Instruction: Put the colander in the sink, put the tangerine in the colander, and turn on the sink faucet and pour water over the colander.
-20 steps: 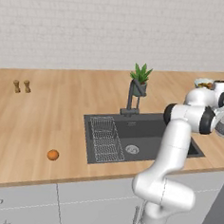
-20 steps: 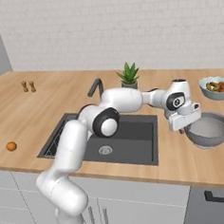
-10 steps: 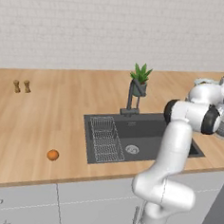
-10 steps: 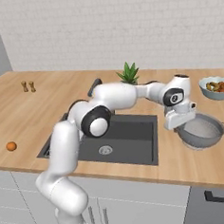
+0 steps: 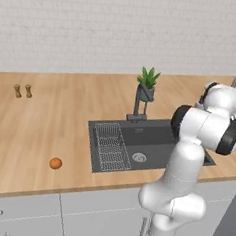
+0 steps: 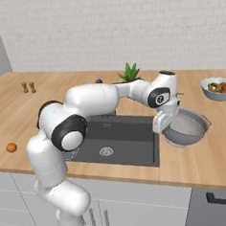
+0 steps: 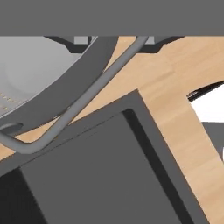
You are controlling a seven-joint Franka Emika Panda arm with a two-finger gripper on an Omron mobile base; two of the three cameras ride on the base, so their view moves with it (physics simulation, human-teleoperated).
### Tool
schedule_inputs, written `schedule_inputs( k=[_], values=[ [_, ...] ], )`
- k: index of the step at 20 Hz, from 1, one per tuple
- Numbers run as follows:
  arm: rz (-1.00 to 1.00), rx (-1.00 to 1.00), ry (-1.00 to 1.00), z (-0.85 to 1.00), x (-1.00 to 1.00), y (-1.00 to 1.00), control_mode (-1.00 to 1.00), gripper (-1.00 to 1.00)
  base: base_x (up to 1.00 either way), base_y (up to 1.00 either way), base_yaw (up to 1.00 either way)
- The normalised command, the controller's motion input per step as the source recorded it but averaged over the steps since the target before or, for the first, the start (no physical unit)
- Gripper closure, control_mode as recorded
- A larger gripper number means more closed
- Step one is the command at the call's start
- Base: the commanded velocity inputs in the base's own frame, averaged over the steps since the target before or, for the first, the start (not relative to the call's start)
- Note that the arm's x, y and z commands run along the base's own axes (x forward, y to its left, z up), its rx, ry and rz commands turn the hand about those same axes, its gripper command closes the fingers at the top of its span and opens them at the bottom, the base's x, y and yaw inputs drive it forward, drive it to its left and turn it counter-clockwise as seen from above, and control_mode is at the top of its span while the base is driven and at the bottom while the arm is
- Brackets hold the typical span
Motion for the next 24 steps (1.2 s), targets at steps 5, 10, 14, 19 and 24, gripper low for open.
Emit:
schedule_inputs(
  k=[5, 10, 14, 19, 24],
  values=[
    [0.41, 0.00, -0.01, 0.33, -0.45, 0.68, -1.00, 1.00, 0.00, 0.00, 0.00],
    [0.44, 0.08, 0.07, 0.27, -0.19, 0.46, -1.00, 1.00, 0.00, 0.00, 0.00],
    [0.56, 0.10, 0.07, 0.23, 0.00, 0.37, -1.00, 1.00, 0.00, 0.00, 0.00],
    [0.51, 0.01, -0.08, 0.00, 0.02, 0.43, -1.00, 1.00, 0.00, 0.00, 0.00],
    [0.38, 0.00, -0.10, -0.16, 0.33, 0.15, -1.00, 1.00, 0.00, 0.00, 0.00]
  ],
)
